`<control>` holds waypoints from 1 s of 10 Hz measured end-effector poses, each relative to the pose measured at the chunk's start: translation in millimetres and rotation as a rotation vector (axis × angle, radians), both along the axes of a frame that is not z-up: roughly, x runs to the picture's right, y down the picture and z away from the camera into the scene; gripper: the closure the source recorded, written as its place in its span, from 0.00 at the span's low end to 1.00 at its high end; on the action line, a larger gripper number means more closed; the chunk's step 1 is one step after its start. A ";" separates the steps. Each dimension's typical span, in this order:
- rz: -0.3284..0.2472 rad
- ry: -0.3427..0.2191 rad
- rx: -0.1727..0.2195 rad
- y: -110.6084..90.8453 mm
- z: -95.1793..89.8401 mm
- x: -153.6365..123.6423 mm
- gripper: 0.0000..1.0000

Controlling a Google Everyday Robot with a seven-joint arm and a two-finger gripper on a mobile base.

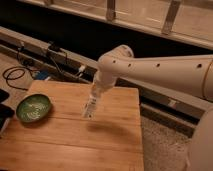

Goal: Place the bottle in the ceramic bowl

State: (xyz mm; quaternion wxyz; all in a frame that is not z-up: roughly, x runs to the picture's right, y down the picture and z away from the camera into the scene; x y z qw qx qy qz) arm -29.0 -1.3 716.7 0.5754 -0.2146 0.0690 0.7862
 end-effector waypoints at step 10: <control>-0.272 -0.147 0.037 -90.0 75.9 -153.0 1.00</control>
